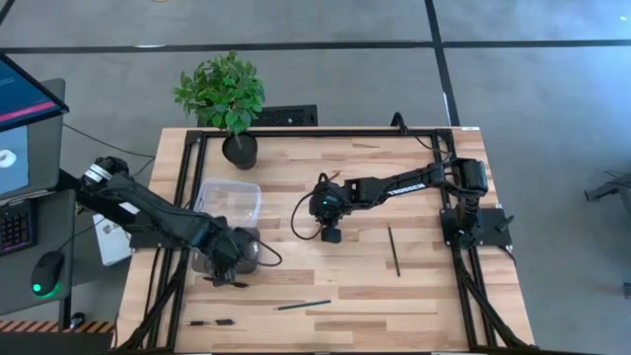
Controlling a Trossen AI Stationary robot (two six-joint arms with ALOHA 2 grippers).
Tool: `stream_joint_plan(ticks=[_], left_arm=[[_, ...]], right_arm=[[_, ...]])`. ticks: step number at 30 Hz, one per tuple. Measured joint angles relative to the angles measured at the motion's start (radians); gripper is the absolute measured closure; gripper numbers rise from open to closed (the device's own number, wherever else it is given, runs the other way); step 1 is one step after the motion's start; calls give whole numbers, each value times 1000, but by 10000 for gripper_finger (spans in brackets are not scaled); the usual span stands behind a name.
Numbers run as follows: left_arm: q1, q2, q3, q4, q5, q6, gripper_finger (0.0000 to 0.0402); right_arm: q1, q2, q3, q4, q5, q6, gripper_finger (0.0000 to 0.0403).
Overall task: Sort pens & pencils
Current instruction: Put the top black pen into the black bin
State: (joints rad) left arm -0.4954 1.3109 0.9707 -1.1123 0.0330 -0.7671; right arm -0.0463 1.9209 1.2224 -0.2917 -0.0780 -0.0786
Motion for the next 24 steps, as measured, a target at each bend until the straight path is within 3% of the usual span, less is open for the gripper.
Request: stream_joint_plan(ticks=[12,18,24], left_arm=[[-80,0,16,182,47,-91,271],[-122,0,16,206,-116,-78,228],[-210,63,16,227,-192,-93,219]], right_arm=[[0,0,0,50,0,1,331],[0,0,0,73,0,2,331],[-1,0,0,73,0,54,331]])
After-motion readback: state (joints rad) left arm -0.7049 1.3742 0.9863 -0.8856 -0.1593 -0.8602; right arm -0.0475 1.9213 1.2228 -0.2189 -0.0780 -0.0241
